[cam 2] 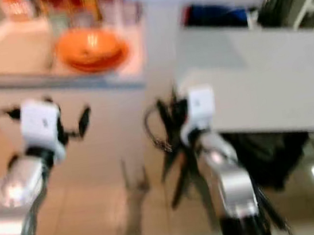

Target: Setting the table

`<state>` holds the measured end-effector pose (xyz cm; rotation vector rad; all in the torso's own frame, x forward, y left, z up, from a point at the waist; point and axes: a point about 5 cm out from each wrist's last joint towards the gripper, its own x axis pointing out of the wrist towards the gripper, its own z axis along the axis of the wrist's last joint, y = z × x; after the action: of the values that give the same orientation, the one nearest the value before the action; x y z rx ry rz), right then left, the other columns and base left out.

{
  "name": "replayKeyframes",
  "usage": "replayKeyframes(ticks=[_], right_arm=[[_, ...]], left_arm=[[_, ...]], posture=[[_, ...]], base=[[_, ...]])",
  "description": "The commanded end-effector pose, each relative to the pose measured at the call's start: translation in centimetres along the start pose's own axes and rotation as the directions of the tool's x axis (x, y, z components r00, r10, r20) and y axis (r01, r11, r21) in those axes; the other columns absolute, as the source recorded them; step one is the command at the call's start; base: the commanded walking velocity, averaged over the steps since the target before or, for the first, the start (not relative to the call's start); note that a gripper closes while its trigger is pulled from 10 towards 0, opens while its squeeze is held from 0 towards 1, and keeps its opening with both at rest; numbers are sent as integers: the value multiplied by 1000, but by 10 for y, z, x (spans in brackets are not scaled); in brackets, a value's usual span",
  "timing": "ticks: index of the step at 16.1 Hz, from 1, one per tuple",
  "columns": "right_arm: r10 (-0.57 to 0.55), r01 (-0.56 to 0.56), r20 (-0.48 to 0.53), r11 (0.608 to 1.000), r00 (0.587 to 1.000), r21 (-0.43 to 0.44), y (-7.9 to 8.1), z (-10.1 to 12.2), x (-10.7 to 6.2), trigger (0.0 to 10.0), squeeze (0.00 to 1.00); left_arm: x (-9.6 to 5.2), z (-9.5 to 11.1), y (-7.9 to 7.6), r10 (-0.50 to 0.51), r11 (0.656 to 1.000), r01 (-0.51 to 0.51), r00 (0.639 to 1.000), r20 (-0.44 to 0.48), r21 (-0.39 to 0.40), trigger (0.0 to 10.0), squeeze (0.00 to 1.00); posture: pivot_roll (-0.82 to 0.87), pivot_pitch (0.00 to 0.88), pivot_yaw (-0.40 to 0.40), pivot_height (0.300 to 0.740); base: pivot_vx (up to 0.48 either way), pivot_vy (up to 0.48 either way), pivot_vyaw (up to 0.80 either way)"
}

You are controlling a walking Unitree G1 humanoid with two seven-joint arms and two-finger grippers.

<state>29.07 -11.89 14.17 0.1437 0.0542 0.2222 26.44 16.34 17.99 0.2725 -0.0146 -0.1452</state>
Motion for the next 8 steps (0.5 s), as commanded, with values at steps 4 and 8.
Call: replayKeyframes(ticks=[4,8], right_arm=[[-114,111,20,987,993,113,-21,1,-18,10000,1000],[-71,69,20,993,997,96,-9,1,-15,10000,1000]], left_arm=[[3,-8,11,39,998,-42,998,-45,-53,10000,0],[11,-3,11,18,1000,-19,1000,-25,-24,10000,0]], posture=[[36,0,-18,740],[31,0,-5,740]], base=[[0,480,0],[0,480,0]])
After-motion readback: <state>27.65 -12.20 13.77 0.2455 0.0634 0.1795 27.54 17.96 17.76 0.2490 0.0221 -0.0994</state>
